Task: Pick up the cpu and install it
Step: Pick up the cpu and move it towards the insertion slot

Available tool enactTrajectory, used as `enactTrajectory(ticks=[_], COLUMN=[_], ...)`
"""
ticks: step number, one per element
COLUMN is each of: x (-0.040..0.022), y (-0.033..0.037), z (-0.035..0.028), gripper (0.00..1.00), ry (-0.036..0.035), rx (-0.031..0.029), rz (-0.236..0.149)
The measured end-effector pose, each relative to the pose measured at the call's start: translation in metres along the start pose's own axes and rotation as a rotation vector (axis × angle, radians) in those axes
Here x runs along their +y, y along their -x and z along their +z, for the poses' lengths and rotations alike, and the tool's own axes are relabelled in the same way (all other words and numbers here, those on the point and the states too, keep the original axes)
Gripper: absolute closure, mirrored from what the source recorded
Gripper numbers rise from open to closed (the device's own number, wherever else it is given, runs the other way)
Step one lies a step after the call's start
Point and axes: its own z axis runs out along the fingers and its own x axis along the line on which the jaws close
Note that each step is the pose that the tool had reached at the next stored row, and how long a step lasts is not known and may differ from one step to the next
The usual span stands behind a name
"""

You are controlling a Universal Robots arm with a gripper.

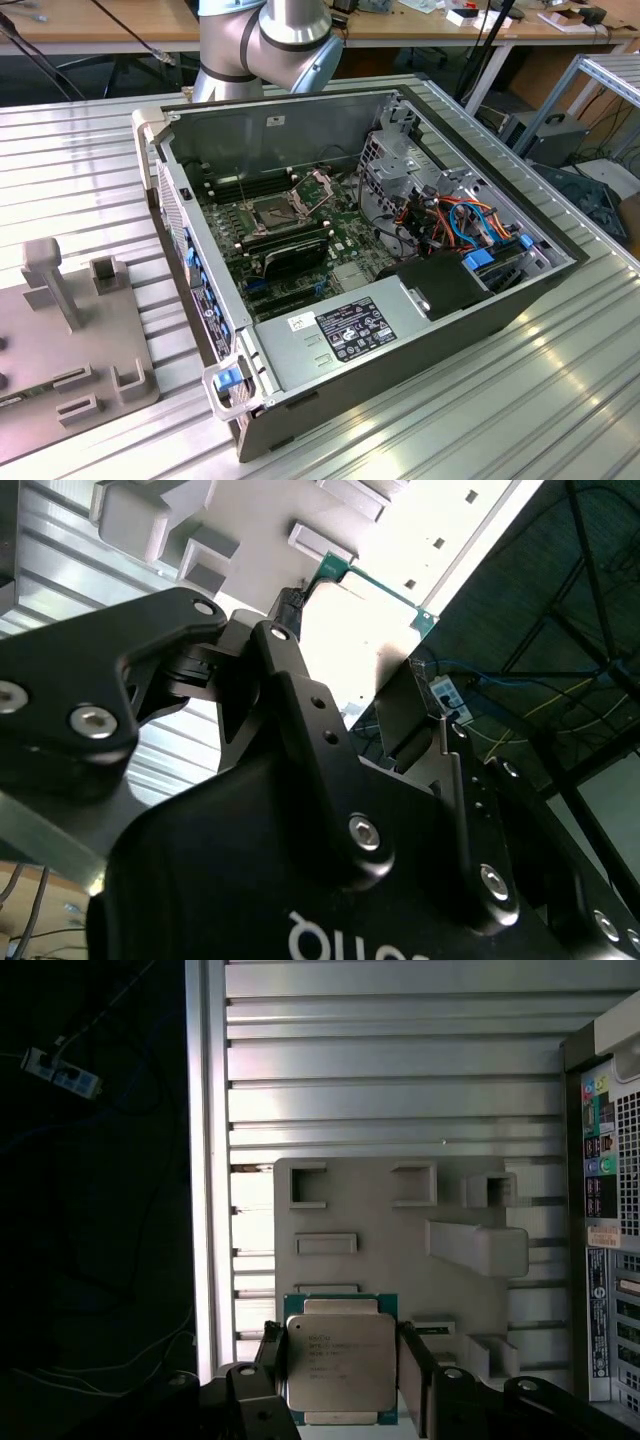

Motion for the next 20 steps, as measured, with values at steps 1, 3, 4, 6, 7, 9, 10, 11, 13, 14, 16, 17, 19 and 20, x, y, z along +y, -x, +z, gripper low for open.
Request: enactTrajectory(ticks=[1, 3, 4, 6, 7, 9, 10, 11, 13, 14, 16, 17, 19, 20], x=[0.0000, 0.0000, 0.0000, 0.0000, 0.0001, 0.0002, 0.0003, 0.0003, 0.0004, 0.0004, 0.0005, 0.0005, 0.0006, 0.0006], y=[0.0000, 0.0000, 0.0001, 0.0023, 0.0032, 0.0067, 0.0083, 0.0091, 0.0107, 0.0117, 0.0140, 0.0151, 0.0182, 0.0198], z=[-0.0001, -0.0002, -0.0002, -0.0001, -0.0001, -0.0001, -0.0001, -0.0001, -0.0001, -0.0001, -0.0001, 0.0000, -0.0001, -0.0001], gripper=[0.45, 0.45, 0.45, 0.45, 0.45, 0.45, 0.45, 0.45, 0.45, 0.45, 0.45, 0.45, 0.45, 0.45], ry=[-0.0001, -0.0001, -0.0001, 0.0000, -0.0001, -0.0001, -0.0001, -0.0001, -0.0001, -0.0001, -0.0001, 0.0000, -0.0001, -0.0001], rx=[0.0001, 0.0002, 0.0002, 0.0001, 0.0002, 0.0002, 0.0001, 0.0002, 0.0002, 0.0000, 0.0001, 0.0001, 0.0002, 0.0001], rz=[0.000, 0.000, 0.000, 0.000, 0.000, 0.000, 0.000, 0.000, 0.000, 0.000, 0.000, 0.000, 0.000, 0.000])
